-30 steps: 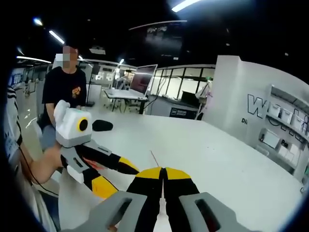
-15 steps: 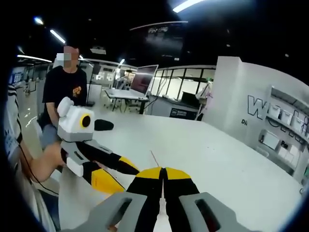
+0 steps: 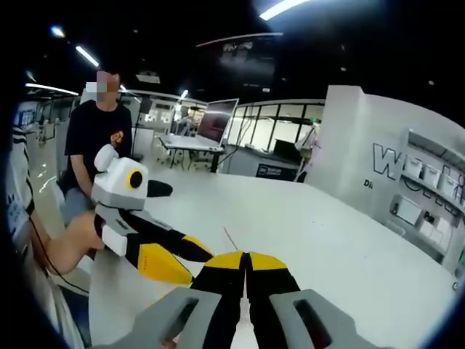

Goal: Open the resealable bag by pulling the two sides of the seal apart until the entire bag opening is separated and visibly accessible.

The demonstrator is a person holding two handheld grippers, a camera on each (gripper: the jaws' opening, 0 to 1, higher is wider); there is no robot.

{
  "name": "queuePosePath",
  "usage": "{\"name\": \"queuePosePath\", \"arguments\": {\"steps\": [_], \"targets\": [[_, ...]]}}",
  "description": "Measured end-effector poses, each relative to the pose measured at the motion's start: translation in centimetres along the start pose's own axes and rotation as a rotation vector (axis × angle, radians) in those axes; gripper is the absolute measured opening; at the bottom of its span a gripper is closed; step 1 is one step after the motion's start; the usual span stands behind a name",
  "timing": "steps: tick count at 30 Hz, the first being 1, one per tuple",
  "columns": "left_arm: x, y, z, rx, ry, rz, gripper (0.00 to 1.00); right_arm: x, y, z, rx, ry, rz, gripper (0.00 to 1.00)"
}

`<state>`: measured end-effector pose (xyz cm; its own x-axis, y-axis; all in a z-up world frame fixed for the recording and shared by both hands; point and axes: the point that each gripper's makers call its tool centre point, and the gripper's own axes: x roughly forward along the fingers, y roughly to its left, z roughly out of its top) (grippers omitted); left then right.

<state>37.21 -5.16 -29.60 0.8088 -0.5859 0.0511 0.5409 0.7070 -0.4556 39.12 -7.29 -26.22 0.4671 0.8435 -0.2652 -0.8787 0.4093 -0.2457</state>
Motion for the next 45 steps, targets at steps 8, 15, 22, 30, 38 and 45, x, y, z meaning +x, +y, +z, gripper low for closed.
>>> {"name": "queuePosePath", "arguments": {"steps": [8,15,22,30,38,45], "targets": [[0.4,0.0,0.0,-0.039,-0.006,-0.013,0.39,0.0,0.0,0.0,0.004,-0.002,0.003,0.00],[0.5,-0.6,0.4,-0.073,-0.022,-0.042,0.37,-0.1,0.0,0.1,0.005,-0.008,0.004,0.00],[0.8,-0.4,0.6,-0.099,-0.034,-0.047,0.36,-0.3,0.6,0.0,0.006,-0.011,0.015,0.00],[0.8,-0.4,0.9,-0.111,-0.047,-0.047,0.35,-0.2,0.5,-0.1,0.007,-0.013,0.018,0.00],[0.9,-0.5,1.3,-0.153,-0.065,-0.056,0.32,-0.2,0.8,-0.1,0.005,-0.017,0.020,0.00],[0.9,-0.6,1.6,-0.203,-0.087,-0.070,0.27,-0.3,0.8,0.1,0.005,-0.021,0.024,0.00]]}}
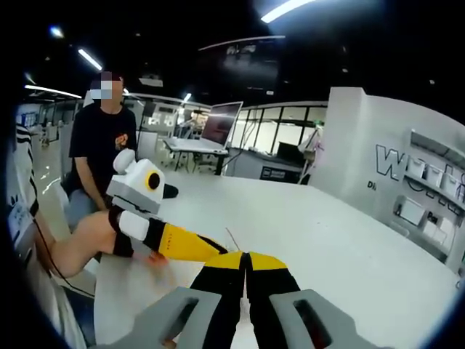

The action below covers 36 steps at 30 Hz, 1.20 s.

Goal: Open the resealable bag by pulling the two sides of the seal apart until the entire bag opening is separated and visibly accessible.

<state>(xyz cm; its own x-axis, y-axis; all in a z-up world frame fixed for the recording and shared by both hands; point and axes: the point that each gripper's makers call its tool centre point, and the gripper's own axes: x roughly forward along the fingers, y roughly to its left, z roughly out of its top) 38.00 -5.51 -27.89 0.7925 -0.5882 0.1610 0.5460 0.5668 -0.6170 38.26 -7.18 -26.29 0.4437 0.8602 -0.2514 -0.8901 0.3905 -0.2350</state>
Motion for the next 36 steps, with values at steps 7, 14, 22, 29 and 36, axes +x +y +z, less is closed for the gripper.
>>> {"name": "queuePosePath", "arguments": {"steps": [7,14,22,29,36], "targets": [[0.13,0.01,0.06,-0.052,-0.009,-0.021,0.26,-0.03,0.24,-0.10,0.002,-0.001,0.006,0.00],[0.16,0.30,0.18,-0.063,-0.019,-0.011,0.23,-0.01,0.40,-0.07,0.000,-0.002,0.011,0.00],[0.27,0.65,0.23,-0.086,-0.024,-0.006,0.18,0.01,0.58,-0.11,0.004,-0.004,0.019,0.00],[0.34,0.80,0.12,-0.100,-0.022,-0.006,0.17,-0.02,0.73,-0.11,0.002,-0.002,0.025,0.00],[0.24,0.81,0.26,-0.125,-0.031,-0.012,0.11,-0.09,0.68,-0.07,0.001,-0.002,0.029,0.00]]}}
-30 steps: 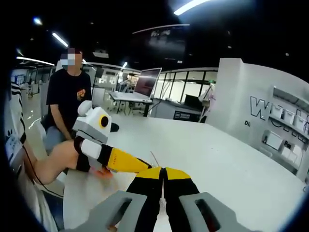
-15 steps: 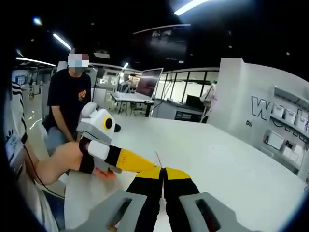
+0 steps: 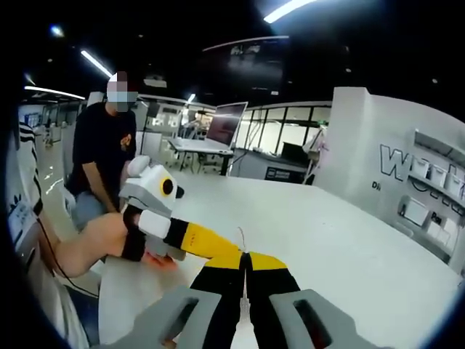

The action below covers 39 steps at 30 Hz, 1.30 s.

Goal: Open the resealable bag by pulling the two sides of the seal apart until the entire bag opening is separated and visibly accessible.

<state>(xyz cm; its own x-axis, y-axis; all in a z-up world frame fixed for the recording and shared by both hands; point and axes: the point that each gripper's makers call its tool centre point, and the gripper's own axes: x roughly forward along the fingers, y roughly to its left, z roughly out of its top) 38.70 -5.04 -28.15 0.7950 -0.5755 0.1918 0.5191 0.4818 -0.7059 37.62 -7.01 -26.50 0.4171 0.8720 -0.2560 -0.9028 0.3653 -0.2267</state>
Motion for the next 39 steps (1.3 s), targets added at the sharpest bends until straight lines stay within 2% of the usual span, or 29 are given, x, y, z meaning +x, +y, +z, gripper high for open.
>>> {"name": "queuePosePath", "arguments": {"steps": [9,13,27,33,39], "targets": [[0.0,0.0,0.0,-0.002,-0.004,0.001,0.09,0.0,0.1,-0.1,0.001,-0.001,0.002,0.00],[0.1,0.0,0.0,-0.004,-0.009,-0.005,0.03,0.0,0.1,-0.3,0.002,0.001,0.005,0.00],[0.0,-0.3,0.0,0.005,-0.002,-0.009,0.02,0.0,0.0,-0.3,-0.007,0.000,0.006,0.00],[0.0,-0.3,-0.4,0.086,0.058,0.021,0.02,-0.1,-0.1,-0.7,-0.018,0.019,0.010,0.00],[0.0,-0.2,-0.7,0.156,0.081,0.043,0.02,-0.1,0.1,-1.2,-0.017,0.034,0.025,0.00]]}}
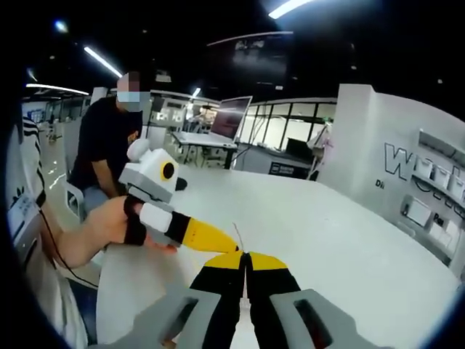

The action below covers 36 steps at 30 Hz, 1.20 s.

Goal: Open the resealable bag by pulling the two sides of the seal apart until the entire bag opening is separated and visibly accessible.

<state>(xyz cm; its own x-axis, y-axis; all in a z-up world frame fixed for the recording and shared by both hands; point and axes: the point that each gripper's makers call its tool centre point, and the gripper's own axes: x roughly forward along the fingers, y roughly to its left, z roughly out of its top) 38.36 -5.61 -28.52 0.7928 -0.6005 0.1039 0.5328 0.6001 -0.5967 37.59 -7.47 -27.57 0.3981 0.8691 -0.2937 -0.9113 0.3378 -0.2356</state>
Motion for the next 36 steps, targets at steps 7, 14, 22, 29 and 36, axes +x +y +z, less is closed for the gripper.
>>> {"name": "queuePosePath", "arguments": {"steps": [7,14,22,29,36], "targets": [[-0.19,-0.04,-0.01,0.053,0.009,0.015,0.01,-0.01,0.36,-0.15,-0.004,0.004,0.019,0.00],[-0.13,-0.23,-0.13,0.122,0.029,0.031,0.01,-0.06,0.67,-0.35,-0.027,0.024,0.034,0.03],[-0.24,-0.35,-0.43,0.159,0.048,0.030,0.01,0.24,0.75,-0.35,-0.045,0.049,0.053,0.03],[-0.43,-0.51,-0.29,0.178,0.049,0.026,0.01,0.40,0.55,-0.45,-0.040,0.053,0.053,0.02],[-0.43,-0.43,-0.38,0.193,0.056,0.028,0.01,0.44,0.85,-0.59,-0.001,0.060,0.073,0.00]]}}
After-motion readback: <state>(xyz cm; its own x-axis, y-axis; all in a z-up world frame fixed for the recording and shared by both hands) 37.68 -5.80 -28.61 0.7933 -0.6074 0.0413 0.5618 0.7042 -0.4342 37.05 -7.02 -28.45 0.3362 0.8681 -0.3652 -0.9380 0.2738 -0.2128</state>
